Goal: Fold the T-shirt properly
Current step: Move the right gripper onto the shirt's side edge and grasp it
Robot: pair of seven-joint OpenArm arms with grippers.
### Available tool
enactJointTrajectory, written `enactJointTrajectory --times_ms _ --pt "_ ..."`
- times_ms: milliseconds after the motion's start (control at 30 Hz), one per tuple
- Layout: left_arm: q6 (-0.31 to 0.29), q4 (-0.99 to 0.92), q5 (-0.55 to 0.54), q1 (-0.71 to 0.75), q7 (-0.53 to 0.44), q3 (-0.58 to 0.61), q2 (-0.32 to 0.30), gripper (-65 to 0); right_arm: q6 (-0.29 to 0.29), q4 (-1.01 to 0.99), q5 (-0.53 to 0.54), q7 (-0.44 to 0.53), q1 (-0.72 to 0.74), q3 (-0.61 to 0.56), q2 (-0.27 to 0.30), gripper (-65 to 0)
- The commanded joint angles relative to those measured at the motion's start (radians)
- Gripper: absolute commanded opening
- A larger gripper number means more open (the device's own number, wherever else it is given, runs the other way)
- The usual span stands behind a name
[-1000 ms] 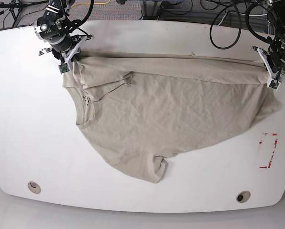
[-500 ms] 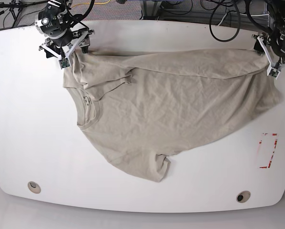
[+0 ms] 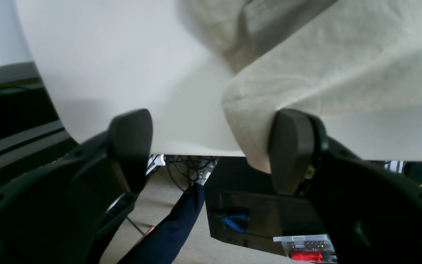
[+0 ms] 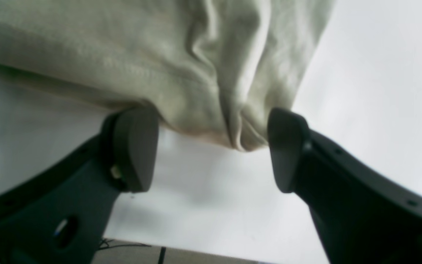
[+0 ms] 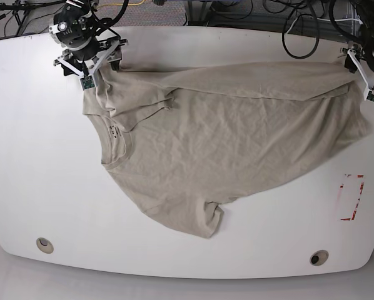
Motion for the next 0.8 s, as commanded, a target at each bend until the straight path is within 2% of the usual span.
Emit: enactJointTrajectory --times_ms 0,300,400,567,767 --pt "0.001 0.020 -0.001 -0.026 -0.013 -0.023 -0.021 -20.4 -0.002 0.020 0.005 0.013 -0.036 0.007 0.011 -20.5" --pt "0.001 0.020 -0.001 -0.072 -0.011 -0.104 -0.021 -20.4 -0.002 0.020 0.008 0.013 -0.025 0.067 0.048 -20.5" --pt "0.001 0.021 -0.004 -0.083 -0.011 -0.109 -0.022 -20.4 -0.002 0.020 0.005 0.011 0.008 0.078 0.051 -20.5" --pt "0.001 0.078 -0.005 -0.087 -0.011 -0.110 -0.019 -20.4 -0.002 0.014 0.007 0.011 0.057 0.084 0.106 -20.5" --pt "0.001 0.081 -0.005 -0.087 -0.008 -0.106 -0.015 -20.4 -0.002 -0.047 0.005 0.011 0.177 0.084 0.111 -20.5"
